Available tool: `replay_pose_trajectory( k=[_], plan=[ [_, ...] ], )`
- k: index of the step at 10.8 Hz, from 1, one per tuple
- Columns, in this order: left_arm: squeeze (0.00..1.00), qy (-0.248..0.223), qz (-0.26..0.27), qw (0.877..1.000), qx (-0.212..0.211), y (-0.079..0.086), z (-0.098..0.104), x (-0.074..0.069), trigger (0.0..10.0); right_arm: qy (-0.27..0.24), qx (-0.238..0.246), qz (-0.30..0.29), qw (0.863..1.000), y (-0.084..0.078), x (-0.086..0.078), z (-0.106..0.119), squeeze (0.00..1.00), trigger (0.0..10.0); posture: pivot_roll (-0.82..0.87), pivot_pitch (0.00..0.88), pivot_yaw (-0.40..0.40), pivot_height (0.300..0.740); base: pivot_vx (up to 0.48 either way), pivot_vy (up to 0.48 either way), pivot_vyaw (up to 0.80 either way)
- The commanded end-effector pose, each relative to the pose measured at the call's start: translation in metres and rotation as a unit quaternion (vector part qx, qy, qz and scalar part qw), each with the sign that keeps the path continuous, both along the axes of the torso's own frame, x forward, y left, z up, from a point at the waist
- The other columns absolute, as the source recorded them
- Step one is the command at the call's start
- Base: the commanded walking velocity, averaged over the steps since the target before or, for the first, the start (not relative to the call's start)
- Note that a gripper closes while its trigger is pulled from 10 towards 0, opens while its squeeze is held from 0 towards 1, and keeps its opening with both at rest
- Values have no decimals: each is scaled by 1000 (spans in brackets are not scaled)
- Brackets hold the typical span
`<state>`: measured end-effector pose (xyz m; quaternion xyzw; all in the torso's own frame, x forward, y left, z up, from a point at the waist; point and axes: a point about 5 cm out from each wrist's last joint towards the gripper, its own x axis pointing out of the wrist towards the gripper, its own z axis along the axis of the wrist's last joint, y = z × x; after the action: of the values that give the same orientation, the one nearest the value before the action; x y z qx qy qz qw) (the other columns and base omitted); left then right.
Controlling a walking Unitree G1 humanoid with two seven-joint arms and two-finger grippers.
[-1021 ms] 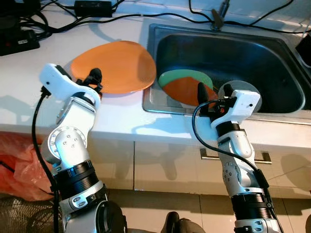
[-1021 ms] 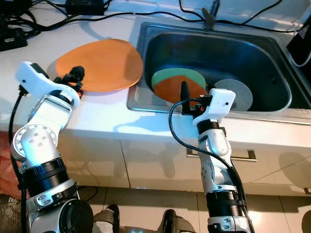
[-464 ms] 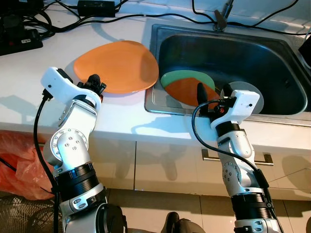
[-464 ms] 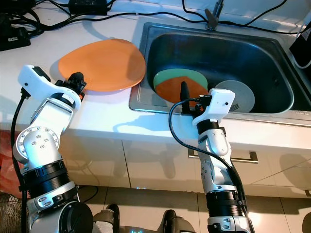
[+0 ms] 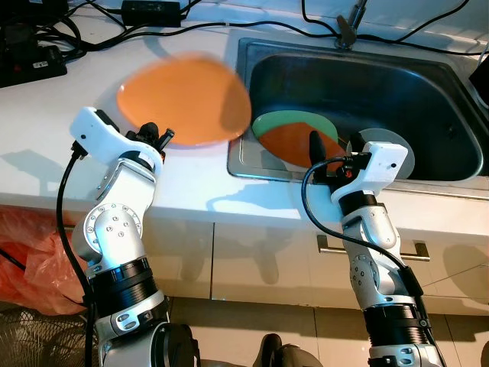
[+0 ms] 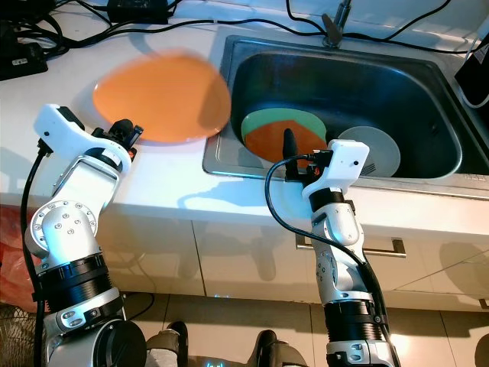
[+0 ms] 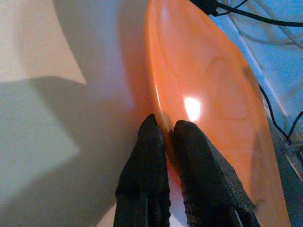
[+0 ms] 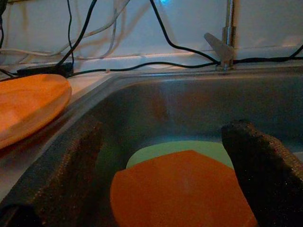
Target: Kitchen organization
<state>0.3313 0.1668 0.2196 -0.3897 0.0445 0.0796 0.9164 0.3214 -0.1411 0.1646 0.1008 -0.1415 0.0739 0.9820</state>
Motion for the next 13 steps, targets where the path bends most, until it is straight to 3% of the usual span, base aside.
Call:
replay_pose_trajectory(
  k=[1,4,5,6,7,8,9,13],
  plan=[
    [0,86,-24,996,-15,-13,-38,-1,0,23,-1,1,1000,0,-1,-9,0,10000,142,201,-85,740,0,0,0],
    [0,69,-23,997,-22,-14,-34,1,0,23,-1,3,1000,0,0,-9,0,10000,142,195,-83,740,0,0,0],
    [0,31,-20,999,-27,-14,-25,2,0,23,-1,3,1000,0,0,-9,0,10000,141,192,-82,740,0,0,0],
    [0,-45,-27,998,-33,-15,-4,2,0,23,-1,4,1000,0,0,-9,0,10000,143,190,-83,740,0,0,0],
    [0,-80,-32,995,-42,-16,6,2,0,23,0,5,1000,1,0,-9,0,10000,144,189,-83,740,0,0,0],
    [0,-110,-42,992,-50,-19,13,0,10000,23,0,6,1000,1,0,-9,0,10000,143,190,-84,740,0,0,0],
    [0,-128,-47,990,-41,-21,16,-1,10000,23,2,6,1000,1,1,-8,0,10000,142,190,-86,740,0,0,0],
    [0,-195,-77,973,-93,-35,29,-3,10000,23,12,3,1000,-1,2,-7,0,10000,143,189,-85,740,0,0,0]
  ],
)
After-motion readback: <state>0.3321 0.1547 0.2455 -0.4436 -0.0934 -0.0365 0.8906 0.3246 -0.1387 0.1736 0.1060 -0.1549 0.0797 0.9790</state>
